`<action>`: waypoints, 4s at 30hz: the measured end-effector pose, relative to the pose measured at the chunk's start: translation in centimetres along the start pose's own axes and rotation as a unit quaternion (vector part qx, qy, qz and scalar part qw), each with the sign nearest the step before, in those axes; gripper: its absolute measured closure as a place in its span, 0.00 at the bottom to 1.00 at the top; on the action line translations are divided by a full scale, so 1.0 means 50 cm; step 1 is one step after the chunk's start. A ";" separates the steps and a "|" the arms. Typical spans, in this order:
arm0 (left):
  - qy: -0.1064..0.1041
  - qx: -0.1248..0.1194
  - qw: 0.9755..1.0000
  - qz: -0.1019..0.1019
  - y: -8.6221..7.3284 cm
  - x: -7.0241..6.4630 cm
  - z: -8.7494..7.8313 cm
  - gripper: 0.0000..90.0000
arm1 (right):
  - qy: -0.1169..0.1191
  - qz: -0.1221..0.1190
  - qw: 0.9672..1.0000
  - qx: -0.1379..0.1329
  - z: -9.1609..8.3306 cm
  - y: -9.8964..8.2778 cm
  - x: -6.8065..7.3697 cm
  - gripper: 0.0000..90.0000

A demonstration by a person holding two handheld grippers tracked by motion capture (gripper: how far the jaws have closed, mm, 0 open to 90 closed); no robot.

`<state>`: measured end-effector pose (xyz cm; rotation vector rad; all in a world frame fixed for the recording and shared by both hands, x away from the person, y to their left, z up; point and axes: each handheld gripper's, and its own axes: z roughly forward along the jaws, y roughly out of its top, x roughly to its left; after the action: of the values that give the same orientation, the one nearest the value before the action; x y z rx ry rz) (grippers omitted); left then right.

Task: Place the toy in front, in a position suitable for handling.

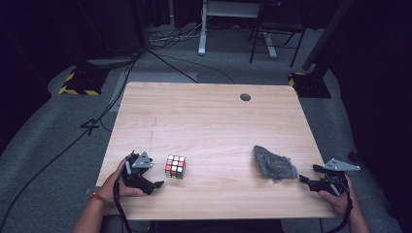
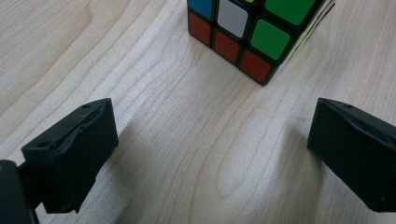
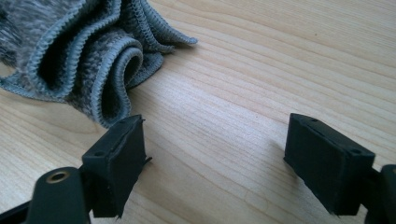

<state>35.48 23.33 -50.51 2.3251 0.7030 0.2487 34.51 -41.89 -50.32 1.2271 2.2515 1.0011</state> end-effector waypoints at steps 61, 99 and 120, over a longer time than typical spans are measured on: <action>-0.063 -0.024 0.997 0.044 0.095 -0.024 0.070 0.17 | 0.100 -0.116 0.988 0.012 0.098 0.128 0.137 0.73; -0.070 -0.040 0.995 0.064 0.147 -0.076 0.100 0.36 | 0.098 -0.117 0.988 0.006 0.096 0.123 0.140 0.63; -0.075 -0.022 0.993 0.089 0.181 -0.108 0.151 0.35 | 0.086 -0.133 0.987 0.017 0.105 0.139 0.157 0.79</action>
<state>37.43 10.54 -50.06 2.3368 0.4122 0.1645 37.43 -30.64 -48.66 0.8509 2.4919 1.0004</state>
